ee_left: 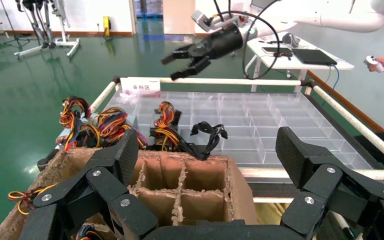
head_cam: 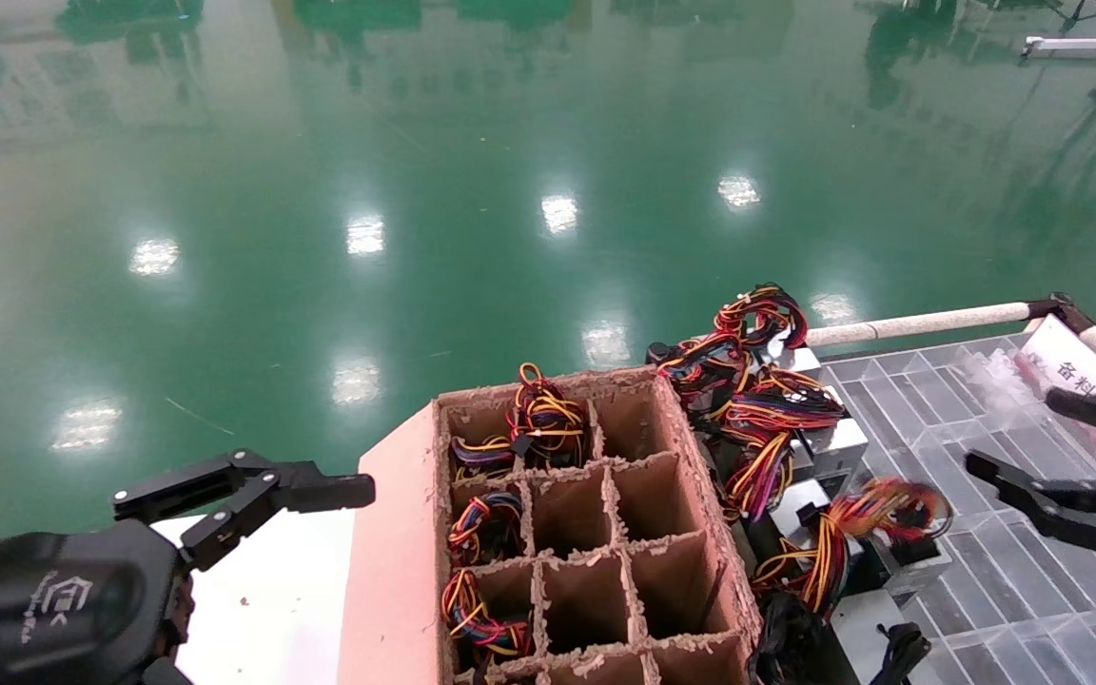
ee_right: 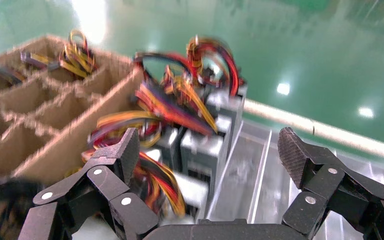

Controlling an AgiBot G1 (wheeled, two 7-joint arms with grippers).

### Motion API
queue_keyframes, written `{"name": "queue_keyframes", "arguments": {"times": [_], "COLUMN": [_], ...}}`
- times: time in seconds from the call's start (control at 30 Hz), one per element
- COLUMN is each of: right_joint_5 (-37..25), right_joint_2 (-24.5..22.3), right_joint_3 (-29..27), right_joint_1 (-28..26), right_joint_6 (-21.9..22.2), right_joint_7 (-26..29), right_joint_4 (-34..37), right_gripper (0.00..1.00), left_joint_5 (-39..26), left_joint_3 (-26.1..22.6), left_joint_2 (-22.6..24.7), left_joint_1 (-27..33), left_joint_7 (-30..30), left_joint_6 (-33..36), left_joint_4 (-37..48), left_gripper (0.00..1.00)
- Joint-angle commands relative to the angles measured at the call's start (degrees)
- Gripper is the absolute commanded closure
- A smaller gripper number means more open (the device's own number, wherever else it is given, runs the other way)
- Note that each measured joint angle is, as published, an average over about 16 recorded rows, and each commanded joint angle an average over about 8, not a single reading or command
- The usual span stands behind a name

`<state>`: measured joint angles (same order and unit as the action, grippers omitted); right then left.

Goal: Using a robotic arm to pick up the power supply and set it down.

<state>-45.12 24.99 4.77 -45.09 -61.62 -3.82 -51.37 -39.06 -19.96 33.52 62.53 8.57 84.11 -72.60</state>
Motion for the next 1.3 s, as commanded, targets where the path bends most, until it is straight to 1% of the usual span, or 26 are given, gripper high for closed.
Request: {"name": "queue_keyframes", "arguments": {"times": [0.03, 0.3, 1.3], "right_joint_5": [0.40, 4.05, 3.63], "right_joint_2": [-0.84, 0.52, 5.05], "right_joint_3": [0.15, -0.89, 5.07], "right_joint_1": [0.34, 0.32, -7.83], "right_joint_6": [-0.36, -3.52, -13.42], "right_joint_7": [2.07, 2.53, 8.41], "right_joint_4": [0.28, 0.07, -10.81], "right_gripper": [0.00, 0.00, 0.00], "left_joint_5": [0.00, 0.01, 0.02], "left_joint_3": [0.00, 0.00, -0.02], "left_joint_2": [0.00, -0.01, -0.02], "left_joint_1": [0.00, 0.00, 0.00], "left_joint_7": [0.00, -0.01, -0.02], "left_joint_6": [0.00, -0.01, -0.02], "left_joint_4": [0.00, 0.01, 0.03], "left_gripper": [0.00, 0.00, 0.00]}}
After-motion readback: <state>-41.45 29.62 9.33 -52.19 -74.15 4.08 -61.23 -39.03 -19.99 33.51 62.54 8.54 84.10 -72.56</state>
